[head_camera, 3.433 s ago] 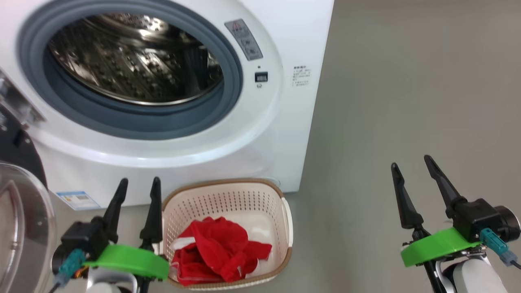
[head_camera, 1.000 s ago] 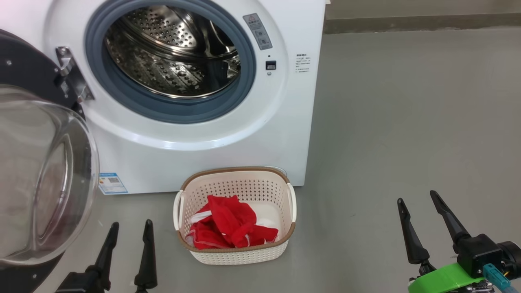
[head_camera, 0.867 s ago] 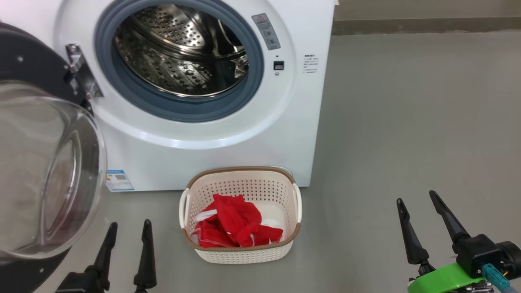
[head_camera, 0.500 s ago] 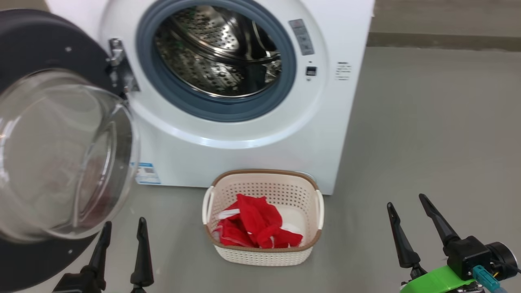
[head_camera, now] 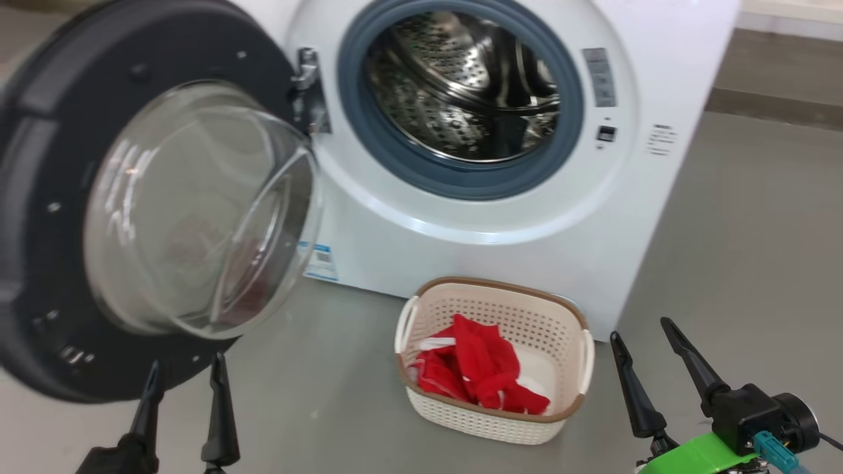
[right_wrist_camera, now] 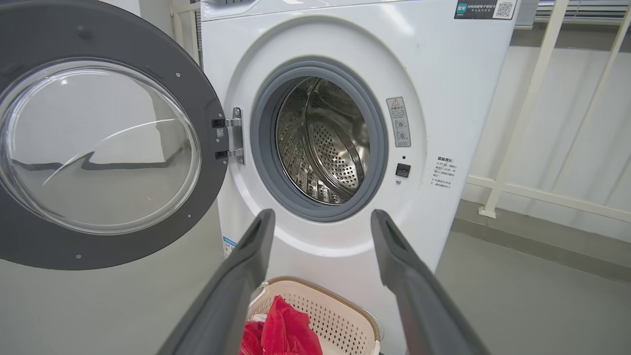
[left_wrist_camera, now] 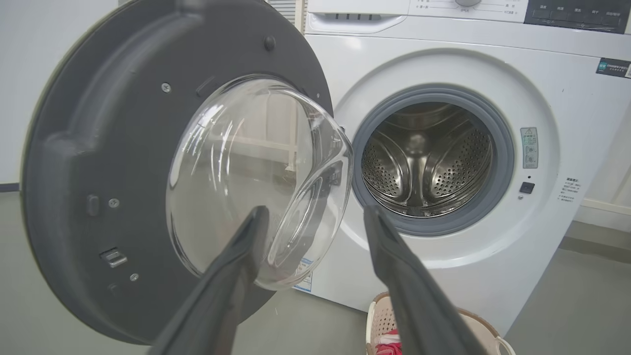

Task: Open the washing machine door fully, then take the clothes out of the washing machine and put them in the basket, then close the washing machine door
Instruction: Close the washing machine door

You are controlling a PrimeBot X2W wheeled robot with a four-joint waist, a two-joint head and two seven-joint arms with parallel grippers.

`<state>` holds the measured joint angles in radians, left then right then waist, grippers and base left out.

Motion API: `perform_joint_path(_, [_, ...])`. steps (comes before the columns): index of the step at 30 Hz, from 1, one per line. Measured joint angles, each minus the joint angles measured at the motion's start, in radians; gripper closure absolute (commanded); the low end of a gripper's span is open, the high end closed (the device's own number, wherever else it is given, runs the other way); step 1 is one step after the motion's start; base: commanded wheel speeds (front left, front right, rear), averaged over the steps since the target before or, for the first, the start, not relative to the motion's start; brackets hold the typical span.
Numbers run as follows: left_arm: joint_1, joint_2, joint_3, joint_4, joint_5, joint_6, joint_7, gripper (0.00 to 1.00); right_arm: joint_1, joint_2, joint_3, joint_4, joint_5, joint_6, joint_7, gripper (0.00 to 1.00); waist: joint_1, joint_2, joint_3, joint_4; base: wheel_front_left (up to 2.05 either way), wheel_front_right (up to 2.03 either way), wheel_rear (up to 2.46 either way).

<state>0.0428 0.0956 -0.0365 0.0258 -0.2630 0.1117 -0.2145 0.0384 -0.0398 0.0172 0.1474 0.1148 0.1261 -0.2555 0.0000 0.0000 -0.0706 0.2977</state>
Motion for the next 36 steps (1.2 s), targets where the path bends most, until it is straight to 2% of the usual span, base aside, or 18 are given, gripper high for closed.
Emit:
perform_joint_path(5, [0.004,0.011,0.002,-0.023,0.01,0.018,0.008,0.0,-0.001,0.0,0.017,-0.003,0.002,0.0,0.0,0.0,0.0,0.0,-0.001,0.076,0.0,0.0,0.0])
perform_joint_path(13, [0.005,0.02,0.007,-0.053,0.016,0.034,0.012,0.0,-0.005,0.0,0.027,-0.009,0.008,0.0,0.0,0.0,0.0,0.0,0.003,0.149,0.0,0.0,0.0])
perform_joint_path(22, [0.007,0.022,0.031,-0.068,0.014,0.048,0.011,0.0,-0.012,0.0,0.031,-0.007,0.012,0.0,0.0,0.0,0.0,0.0,0.007,0.185,0.0,0.0,0.0])
perform_joint_path(23, [0.008,0.022,0.033,-0.068,0.012,0.049,0.01,0.77,-0.012,0.0,0.031,-0.005,0.013,0.0,0.0,0.0,0.0,0.0,0.006,0.184,0.0,0.0,0.0])
perform_joint_path(24, [0.009,0.021,0.036,-0.069,0.002,0.049,0.007,1.0,-0.012,0.0,0.031,-0.005,0.015,0.0,0.0,0.0,0.0,0.0,0.004,0.183,0.0,0.0,0.0])
perform_joint_path(31, [-0.003,0.016,0.1,-0.086,-0.061,0.047,-0.026,1.0,-0.011,0.0,0.026,-0.004,0.015,0.0,0.0,0.0,0.0,0.0,0.006,0.158,0.0,0.0,0.0])
perform_joint_path(36, [-0.096,0.021,0.143,-0.081,-0.075,0.028,-0.036,1.0,-0.011,0.0,0.022,-0.002,0.014,0.0,0.0,0.0,0.0,0.0,0.017,0.15,0.0,0.0,0.0])
